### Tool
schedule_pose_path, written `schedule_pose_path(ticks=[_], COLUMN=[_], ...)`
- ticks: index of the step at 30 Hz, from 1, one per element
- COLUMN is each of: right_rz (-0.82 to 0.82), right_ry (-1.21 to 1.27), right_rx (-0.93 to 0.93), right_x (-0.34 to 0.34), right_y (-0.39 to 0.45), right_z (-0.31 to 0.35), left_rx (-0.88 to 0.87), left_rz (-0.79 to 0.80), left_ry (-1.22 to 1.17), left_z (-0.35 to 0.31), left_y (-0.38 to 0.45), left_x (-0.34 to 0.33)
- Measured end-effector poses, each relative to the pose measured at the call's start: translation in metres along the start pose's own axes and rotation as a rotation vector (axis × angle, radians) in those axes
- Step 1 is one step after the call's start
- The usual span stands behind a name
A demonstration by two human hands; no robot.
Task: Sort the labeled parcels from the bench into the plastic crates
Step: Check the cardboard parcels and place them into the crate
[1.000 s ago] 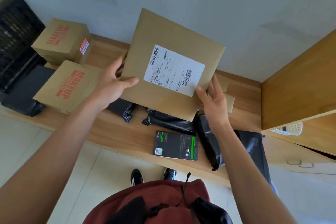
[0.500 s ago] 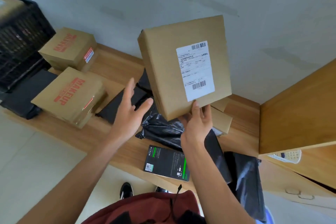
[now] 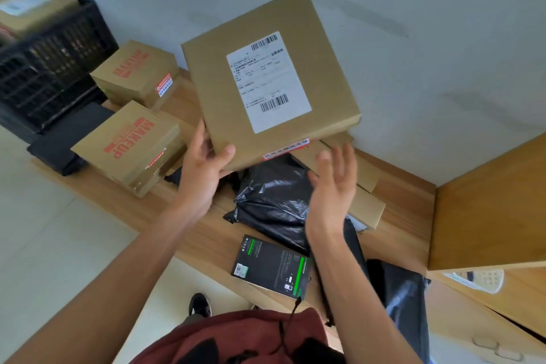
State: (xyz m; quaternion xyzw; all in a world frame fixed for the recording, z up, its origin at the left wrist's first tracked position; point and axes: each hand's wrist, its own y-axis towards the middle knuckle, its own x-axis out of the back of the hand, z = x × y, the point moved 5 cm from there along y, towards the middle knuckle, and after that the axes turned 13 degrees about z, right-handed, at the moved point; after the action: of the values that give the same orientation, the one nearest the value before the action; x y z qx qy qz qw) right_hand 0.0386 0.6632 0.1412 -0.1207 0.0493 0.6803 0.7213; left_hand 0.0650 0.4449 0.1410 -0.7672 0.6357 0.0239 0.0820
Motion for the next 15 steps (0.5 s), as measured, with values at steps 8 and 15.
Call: schedule_pose_path(ticks=[8,15], right_rz=[0.14,0.141], right_ry=[-0.308,-0.436], right_rx=[0.121,0.051], right_x=[0.018,0.021], right_y=[0.026,0.026], right_z=[0.042,0.007], left_rx=[-0.042,-0.027], left_rz=[0.09,0.057], left_ry=[0.154,0.267], left_z=[-0.007,-0.008], left_y=[-0.008,-0.012], left_x=[0.019,0.031])
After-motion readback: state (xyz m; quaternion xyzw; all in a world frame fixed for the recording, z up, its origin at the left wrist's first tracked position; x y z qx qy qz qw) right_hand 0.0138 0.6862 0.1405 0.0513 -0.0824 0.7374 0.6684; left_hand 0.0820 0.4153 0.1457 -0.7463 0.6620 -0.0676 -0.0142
